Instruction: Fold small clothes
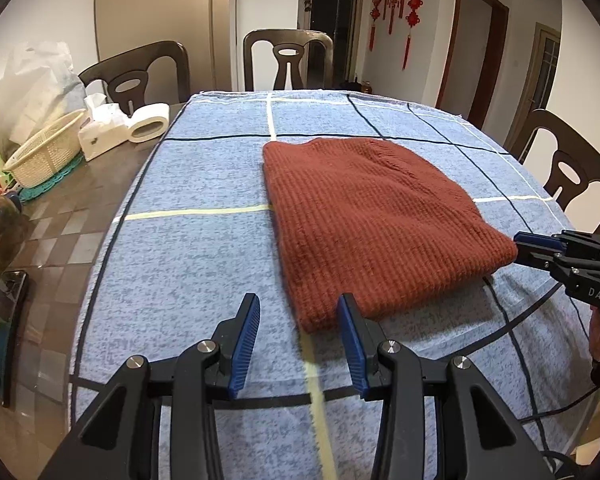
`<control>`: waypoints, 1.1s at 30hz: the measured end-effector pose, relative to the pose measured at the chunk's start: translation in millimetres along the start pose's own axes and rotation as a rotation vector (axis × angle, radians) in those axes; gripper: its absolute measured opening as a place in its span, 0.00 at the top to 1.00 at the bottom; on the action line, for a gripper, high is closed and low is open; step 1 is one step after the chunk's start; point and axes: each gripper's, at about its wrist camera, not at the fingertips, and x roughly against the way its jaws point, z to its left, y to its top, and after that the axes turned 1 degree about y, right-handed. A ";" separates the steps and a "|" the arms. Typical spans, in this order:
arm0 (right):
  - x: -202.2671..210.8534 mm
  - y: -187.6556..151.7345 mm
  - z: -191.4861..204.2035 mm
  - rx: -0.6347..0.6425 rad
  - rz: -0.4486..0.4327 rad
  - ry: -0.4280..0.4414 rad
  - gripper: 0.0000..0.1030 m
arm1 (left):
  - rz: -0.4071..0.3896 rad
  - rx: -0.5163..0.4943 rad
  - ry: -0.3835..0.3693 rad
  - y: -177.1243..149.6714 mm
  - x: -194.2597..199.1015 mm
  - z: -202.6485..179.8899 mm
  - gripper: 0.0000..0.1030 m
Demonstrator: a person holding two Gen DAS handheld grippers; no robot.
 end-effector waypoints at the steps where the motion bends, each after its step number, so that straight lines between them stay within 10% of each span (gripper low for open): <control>1: -0.3 -0.6 0.9 0.006 0.002 -0.004 0.77 | 0.002 0.002 0.004 -1.1 0.2 1.9 0.58; 9: -8.0 -7.8 0.6 0.029 0.035 -0.040 0.73 | 0.065 0.033 0.034 -12.8 -12.0 15.1 0.52; 12: -12.4 -9.8 -1.3 0.032 0.051 -0.058 0.56 | 0.075 0.025 0.041 -15.3 -15.6 14.5 0.50; 33: -23.3 -14.6 -2.3 0.066 0.085 -0.084 0.47 | 0.069 0.015 0.041 -15.1 -19.8 10.1 0.34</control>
